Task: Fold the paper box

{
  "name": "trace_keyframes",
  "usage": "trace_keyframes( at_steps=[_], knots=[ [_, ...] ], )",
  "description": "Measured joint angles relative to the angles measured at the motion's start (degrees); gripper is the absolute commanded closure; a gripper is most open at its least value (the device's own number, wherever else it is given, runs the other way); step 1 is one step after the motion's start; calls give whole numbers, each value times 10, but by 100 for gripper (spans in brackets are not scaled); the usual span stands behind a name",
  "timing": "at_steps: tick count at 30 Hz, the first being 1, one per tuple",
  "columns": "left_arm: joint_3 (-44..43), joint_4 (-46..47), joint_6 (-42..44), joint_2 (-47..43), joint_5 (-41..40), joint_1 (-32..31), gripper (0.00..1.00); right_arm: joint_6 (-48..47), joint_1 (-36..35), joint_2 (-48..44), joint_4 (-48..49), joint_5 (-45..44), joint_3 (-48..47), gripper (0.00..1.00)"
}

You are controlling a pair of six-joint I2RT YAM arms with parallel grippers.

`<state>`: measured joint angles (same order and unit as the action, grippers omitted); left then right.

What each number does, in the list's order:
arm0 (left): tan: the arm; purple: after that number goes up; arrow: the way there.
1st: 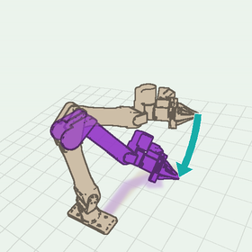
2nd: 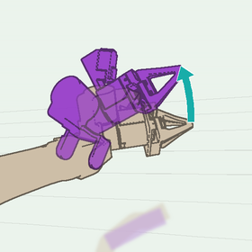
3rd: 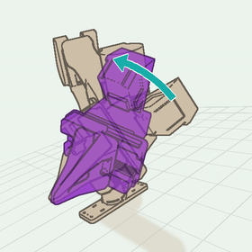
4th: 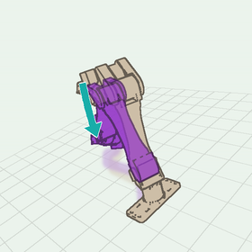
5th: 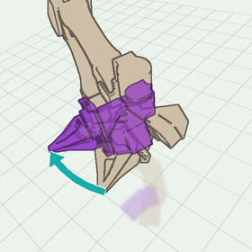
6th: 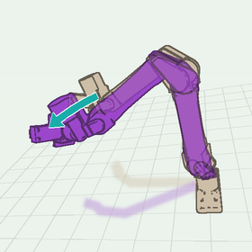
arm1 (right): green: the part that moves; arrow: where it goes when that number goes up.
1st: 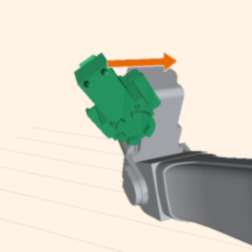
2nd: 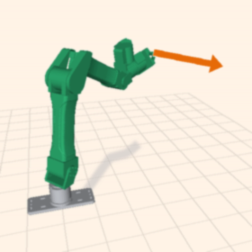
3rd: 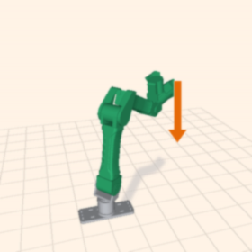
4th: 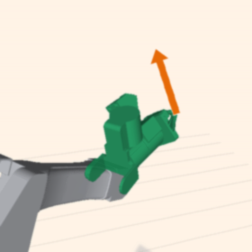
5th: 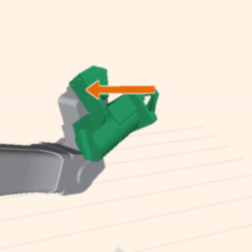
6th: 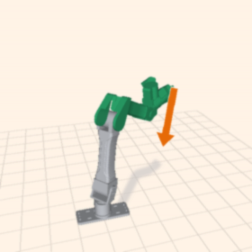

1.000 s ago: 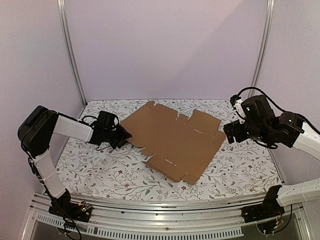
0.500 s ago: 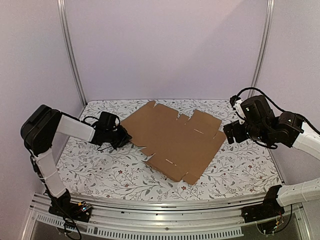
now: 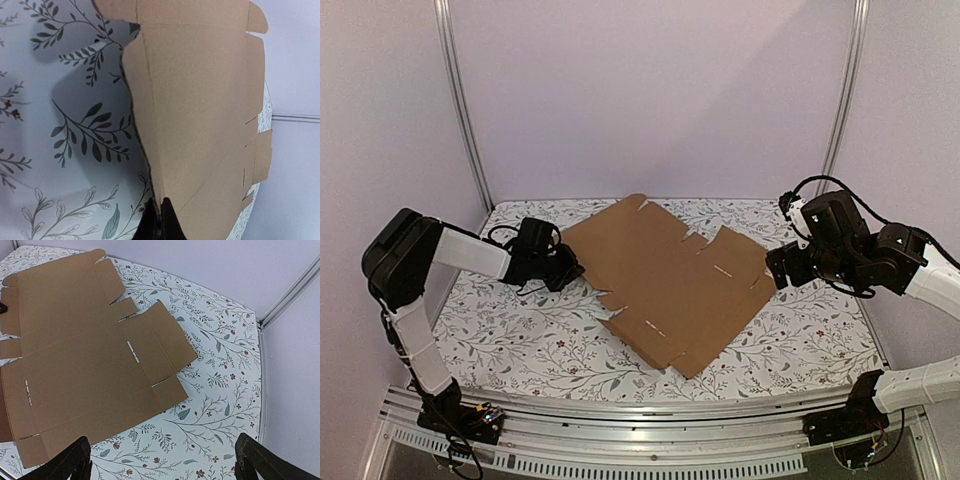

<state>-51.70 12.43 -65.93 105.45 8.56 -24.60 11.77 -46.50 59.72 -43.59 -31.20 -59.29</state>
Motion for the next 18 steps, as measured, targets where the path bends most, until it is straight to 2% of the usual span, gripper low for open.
trace_keyframes(
  at_steps=[6, 18],
  knots=[
    [-7, -41, 61, -28, -9, 0, 100, -1, 0, 0, -2, 10, -13, 1],
    [-16, -124, 254, -160, -14, 0, 100, -40, 0, 23, 38, 72, -96, 1]
  ],
)
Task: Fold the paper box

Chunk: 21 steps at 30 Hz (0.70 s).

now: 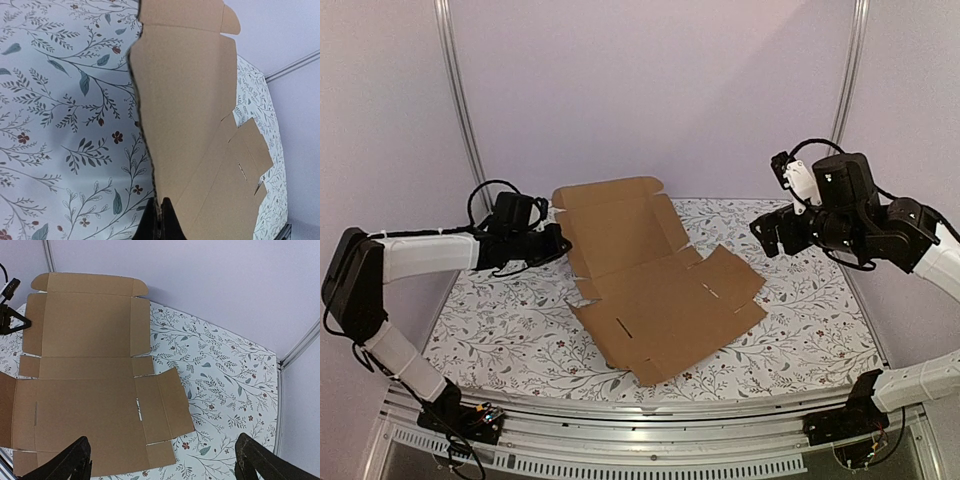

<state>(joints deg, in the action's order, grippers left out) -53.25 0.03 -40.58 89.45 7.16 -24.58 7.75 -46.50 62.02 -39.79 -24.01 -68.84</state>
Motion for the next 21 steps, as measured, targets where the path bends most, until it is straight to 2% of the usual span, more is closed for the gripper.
trace_keyframes(
  at_steps=[6, 11, 16, 21],
  knots=[
    [0, -40, 79, -52, -5, -2, 100, -20, 0, 47, 26, 28, -47, 1],
    [23, -49, 98, -102, -17, -4, 100, -16, 0, 71, 40, 59, -52, 1],
    [79, -43, 76, -157, -47, -4, 100, 16, 0, 81, 51, 94, -44, 2],
    [153, -39, 18, -219, -104, -4, 100, 77, -15, 82, 77, 113, 18, 3]
  ],
)
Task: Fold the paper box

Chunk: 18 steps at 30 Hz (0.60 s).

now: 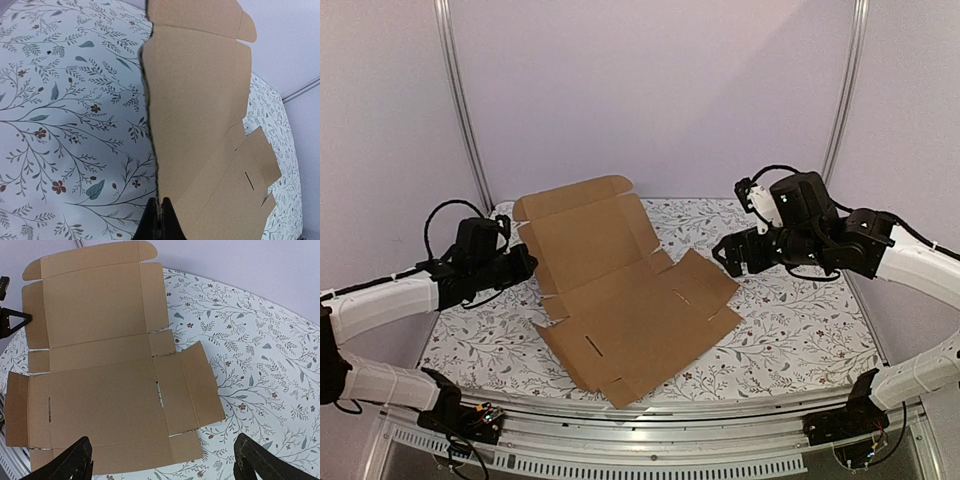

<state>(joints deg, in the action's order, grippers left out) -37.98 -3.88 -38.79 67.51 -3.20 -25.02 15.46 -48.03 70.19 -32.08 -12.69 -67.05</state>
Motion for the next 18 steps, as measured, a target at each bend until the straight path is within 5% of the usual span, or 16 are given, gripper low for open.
trace_keyframes(
  at_steps=[7, 18],
  knots=[
    [53, -16, -102, -67, -66, 0, 100, 145, -78, 25, 19, -2, 89, 4],
    [60, -64, -214, -119, -116, 0, 100, 357, -101, 7, 154, 57, 245, 6]
  ],
)
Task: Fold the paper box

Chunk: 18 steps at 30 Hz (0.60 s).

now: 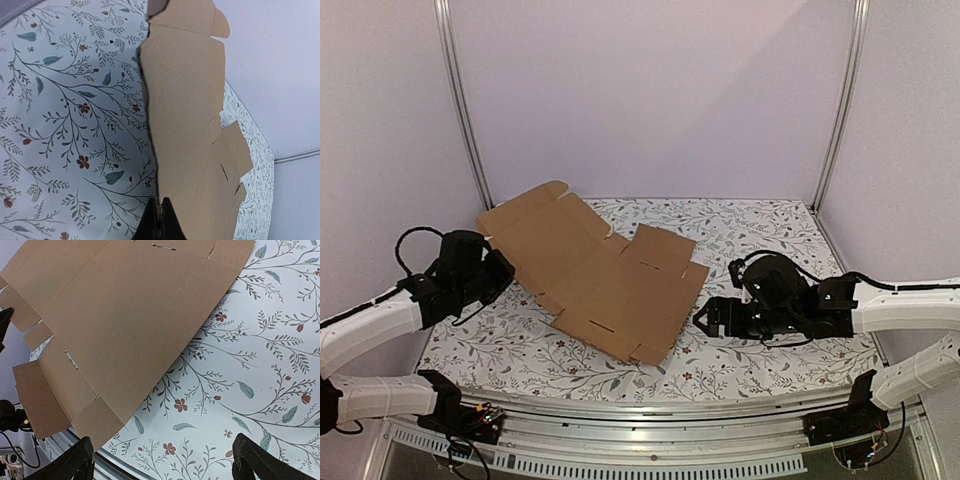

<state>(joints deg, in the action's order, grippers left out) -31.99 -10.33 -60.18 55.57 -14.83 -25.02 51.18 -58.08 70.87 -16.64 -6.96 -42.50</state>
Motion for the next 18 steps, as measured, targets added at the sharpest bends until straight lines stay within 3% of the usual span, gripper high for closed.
trace_keyframes(
  at_steps=[18],
  knots=[
    [73, -7, -92, -64, 4, -13, 100, 194, -16, 111, 283, 44, 62, 16]
  ],
)
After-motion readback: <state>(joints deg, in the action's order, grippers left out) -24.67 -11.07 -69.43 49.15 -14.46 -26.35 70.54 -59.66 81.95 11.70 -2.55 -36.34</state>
